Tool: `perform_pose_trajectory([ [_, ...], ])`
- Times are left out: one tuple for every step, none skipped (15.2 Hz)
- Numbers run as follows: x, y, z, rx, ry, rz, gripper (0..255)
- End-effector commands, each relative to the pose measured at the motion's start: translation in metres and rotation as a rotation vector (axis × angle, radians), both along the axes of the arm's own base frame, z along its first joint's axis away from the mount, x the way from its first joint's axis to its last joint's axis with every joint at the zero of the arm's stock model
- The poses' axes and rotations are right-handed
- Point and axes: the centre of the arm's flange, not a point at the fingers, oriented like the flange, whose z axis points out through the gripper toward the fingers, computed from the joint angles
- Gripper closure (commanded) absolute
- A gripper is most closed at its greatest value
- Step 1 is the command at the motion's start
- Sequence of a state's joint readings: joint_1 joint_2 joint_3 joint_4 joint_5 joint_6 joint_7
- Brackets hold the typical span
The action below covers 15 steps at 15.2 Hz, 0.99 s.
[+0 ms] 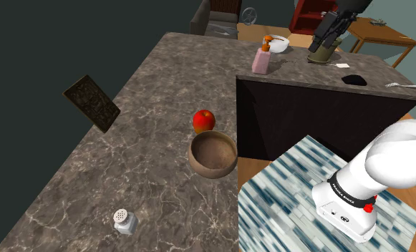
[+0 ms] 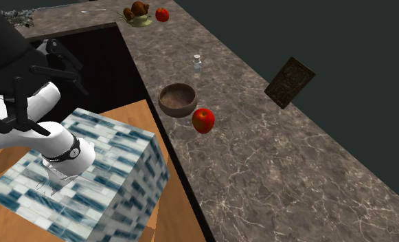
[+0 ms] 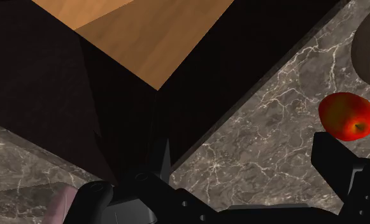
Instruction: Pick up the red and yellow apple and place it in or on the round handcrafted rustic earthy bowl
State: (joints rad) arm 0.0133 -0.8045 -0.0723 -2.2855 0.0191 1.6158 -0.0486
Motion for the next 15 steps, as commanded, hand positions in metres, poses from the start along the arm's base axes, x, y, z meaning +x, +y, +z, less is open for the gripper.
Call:
perform_pose_trajectory([
  [0.000, 0.000, 0.000, 0.000, 0.000, 0.000, 0],
  [0.007, 0.010, -0.006, 0.000, 0.005, 0.002, 0],
  [0.014, 0.019, -0.012, 0.000, 0.010, 0.004, 0],
  [0.022, 0.029, -0.018, 0.000, 0.014, 0.006, 0],
  [0.029, 0.039, -0.025, 0.000, 0.019, 0.007, 0],
  [0.036, 0.048, -0.031, -0.001, 0.024, 0.009, 0],
  [0.043, 0.058, -0.037, -0.001, 0.029, 0.011, 0],
  [0.050, 0.068, -0.043, -0.001, 0.034, 0.013, 0],
  [0.057, 0.078, -0.050, -0.001, 0.038, 0.015, 0],
  [0.063, 0.087, -0.056, -0.001, 0.043, 0.017, 0],
  [0.070, 0.097, -0.062, -0.001, 0.048, 0.018, 0],
  [0.077, 0.107, -0.069, -0.001, 0.053, 0.020, 0],
  [0.084, 0.117, -0.075, -0.001, 0.057, 0.022, 0],
  [0.090, 0.127, -0.082, -0.001, 0.062, 0.024, 0],
  [0.097, 0.137, -0.088, -0.002, 0.067, 0.026, 0],
])
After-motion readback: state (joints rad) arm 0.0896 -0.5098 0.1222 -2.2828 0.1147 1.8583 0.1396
